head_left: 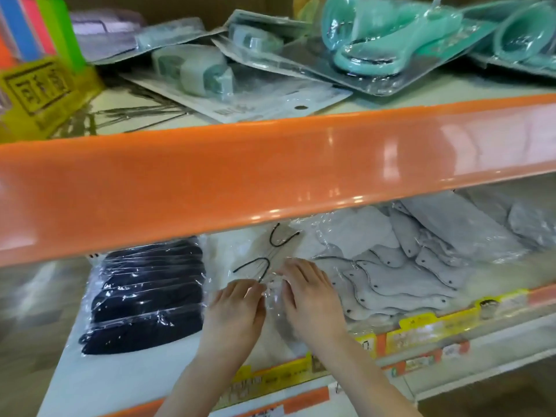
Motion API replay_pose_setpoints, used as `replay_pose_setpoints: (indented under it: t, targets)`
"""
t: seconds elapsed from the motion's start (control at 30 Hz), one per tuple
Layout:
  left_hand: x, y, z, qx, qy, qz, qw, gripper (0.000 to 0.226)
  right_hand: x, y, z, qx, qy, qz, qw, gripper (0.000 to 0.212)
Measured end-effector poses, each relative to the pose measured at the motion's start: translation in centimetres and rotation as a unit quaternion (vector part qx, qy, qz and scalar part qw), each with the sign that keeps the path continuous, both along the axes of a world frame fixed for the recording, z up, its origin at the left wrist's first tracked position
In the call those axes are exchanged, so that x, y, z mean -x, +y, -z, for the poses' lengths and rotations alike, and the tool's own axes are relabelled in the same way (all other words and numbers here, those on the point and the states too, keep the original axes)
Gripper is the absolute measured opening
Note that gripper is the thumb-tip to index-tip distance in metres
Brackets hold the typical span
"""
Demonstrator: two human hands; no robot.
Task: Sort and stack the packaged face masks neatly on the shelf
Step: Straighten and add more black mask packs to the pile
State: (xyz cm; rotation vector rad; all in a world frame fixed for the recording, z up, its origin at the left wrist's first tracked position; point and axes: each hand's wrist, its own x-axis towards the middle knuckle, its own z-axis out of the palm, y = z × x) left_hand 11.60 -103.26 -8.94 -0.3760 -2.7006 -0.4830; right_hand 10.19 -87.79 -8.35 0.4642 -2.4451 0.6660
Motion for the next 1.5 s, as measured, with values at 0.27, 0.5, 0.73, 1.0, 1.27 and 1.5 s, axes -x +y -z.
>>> replay_pose_setpoints:
  t: [0.27, 0.5, 0.73, 1.0, 1.27, 1.5]
  targets:
    - [2.6, 8.8, -0.6, -0.001, 0.034, 0.082, 0.996, 0.031, 0.7, 9.8, 1.4, -0.028, -0.075, 0.067, 0.995, 0.027]
    - [2.9, 15.3, 0.7, 0.021, 0.011, 0.100, 0.995, 0.030, 0.5, 16.2, 2.1, -0.033, -0.134, 0.069, 0.988, 0.036]
    - [3.0, 18.9, 1.8, 0.035, -0.012, 0.089, 0.995, 0.035, 0.8, 19.6, 3.1, -0.067, -0.171, 0.070, 0.980, 0.049]
    - [3.4, 20.5, 2.9, 0.026, -0.008, 0.066, 0.997, 0.034, 1.2, 21.0, 3.9, -0.094, -0.153, 0.066, 0.982, 0.055]
    - [3.5, 20.6, 3.3, 0.003, -0.009, 0.048, 0.999, 0.036, 1.5, 21.0, 5.3, -0.061, -0.105, 0.087, 0.989, 0.027]
    - [3.3, 20.7, 3.6, -0.017, 0.020, 0.056, 0.998, 0.034, 1.3, 21.1, 5.3, -0.014, -0.072, 0.070, 0.995, 0.025]
